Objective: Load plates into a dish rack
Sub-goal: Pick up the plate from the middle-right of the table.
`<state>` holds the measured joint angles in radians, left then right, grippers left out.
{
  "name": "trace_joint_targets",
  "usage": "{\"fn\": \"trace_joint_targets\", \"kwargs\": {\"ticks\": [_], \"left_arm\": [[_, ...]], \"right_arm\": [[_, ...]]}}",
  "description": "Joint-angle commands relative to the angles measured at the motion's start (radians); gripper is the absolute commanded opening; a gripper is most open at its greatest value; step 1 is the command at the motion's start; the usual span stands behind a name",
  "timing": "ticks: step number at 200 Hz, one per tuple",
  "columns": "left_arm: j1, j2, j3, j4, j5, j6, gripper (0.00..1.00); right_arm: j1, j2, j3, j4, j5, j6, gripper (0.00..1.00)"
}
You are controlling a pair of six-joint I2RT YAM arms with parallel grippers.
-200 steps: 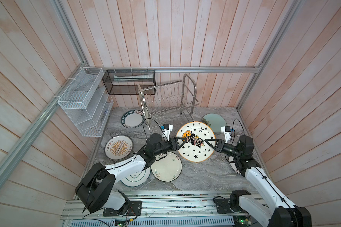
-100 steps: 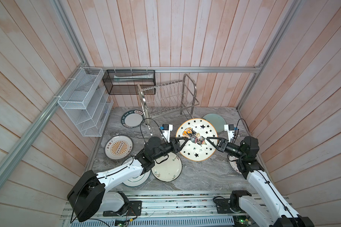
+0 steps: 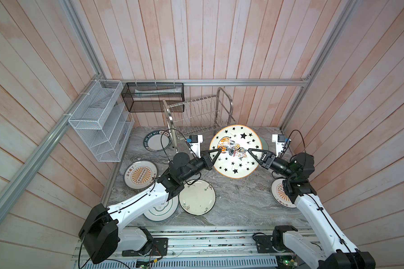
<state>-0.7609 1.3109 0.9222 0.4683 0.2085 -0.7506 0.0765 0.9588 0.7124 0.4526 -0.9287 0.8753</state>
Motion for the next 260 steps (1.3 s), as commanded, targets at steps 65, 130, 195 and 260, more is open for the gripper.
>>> {"fn": "trace_joint_targets", "kwargs": {"ticks": [65,130,195,260], "left_arm": [[0.088,0.056,0.152,0.024,0.077,0.048,0.00],[0.109,0.064,0.171,0.007,0.057,0.055,0.00],[0.133,0.053,0.183,0.027,0.005,0.027,0.00],[0.132,0.081,0.208,0.031,-0.003,0.029,0.00]], "right_arm": [[0.101,0.076,0.114,0.076,-0.013,-0.056,0.11],[0.117,0.112,0.140,0.081,-0.050,-0.079,0.21],[0.130,0.118,0.129,0.112,-0.065,-0.066,0.29],[0.155,0.146,0.164,0.098,-0.083,-0.080,0.00]]}}
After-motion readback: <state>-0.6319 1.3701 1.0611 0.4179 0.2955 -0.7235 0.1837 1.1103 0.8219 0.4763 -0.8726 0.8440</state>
